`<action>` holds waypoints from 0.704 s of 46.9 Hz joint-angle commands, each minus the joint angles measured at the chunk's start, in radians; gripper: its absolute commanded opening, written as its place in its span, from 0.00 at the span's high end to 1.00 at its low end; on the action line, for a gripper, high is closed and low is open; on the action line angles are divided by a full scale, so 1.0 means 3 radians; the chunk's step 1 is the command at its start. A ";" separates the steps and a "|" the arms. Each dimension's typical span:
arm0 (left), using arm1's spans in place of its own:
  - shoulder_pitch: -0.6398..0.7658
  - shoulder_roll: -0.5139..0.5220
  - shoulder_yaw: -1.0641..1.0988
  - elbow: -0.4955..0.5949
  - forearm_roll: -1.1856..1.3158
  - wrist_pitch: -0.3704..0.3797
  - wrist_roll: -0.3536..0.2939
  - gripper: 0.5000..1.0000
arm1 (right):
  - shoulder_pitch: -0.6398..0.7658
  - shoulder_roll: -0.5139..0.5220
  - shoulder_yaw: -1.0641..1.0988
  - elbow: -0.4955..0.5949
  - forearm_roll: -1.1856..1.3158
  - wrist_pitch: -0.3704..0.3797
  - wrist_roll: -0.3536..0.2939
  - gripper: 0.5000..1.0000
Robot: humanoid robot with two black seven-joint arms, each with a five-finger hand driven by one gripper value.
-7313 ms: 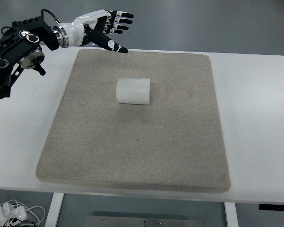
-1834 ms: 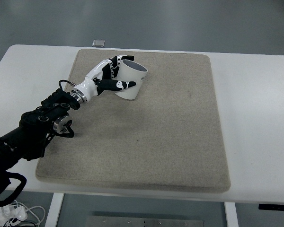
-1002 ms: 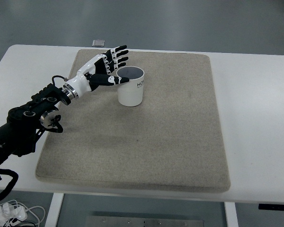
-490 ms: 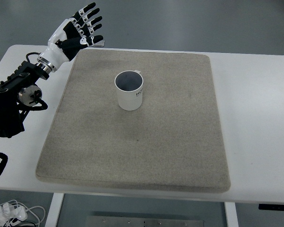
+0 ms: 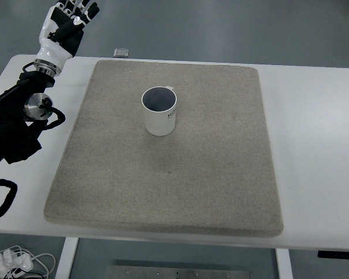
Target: Flip white cup upright
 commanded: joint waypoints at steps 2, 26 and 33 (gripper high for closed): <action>0.0002 0.0001 -0.0009 -0.0009 -0.0108 0.0005 0.0144 0.01 | -0.0005 0.0000 0.0031 0.0000 0.0000 -0.0010 0.0000 0.10; 0.0002 -0.0035 -0.0141 -0.0004 -0.1003 0.0260 0.1673 0.00 | 0.0000 0.0000 0.0026 0.0005 0.0010 0.0020 0.0000 0.10; 0.0002 -0.0117 -0.0362 0.0002 -0.1039 0.0301 0.1934 0.00 | -0.0020 0.0000 0.0015 0.0010 0.0000 0.0026 0.0000 0.10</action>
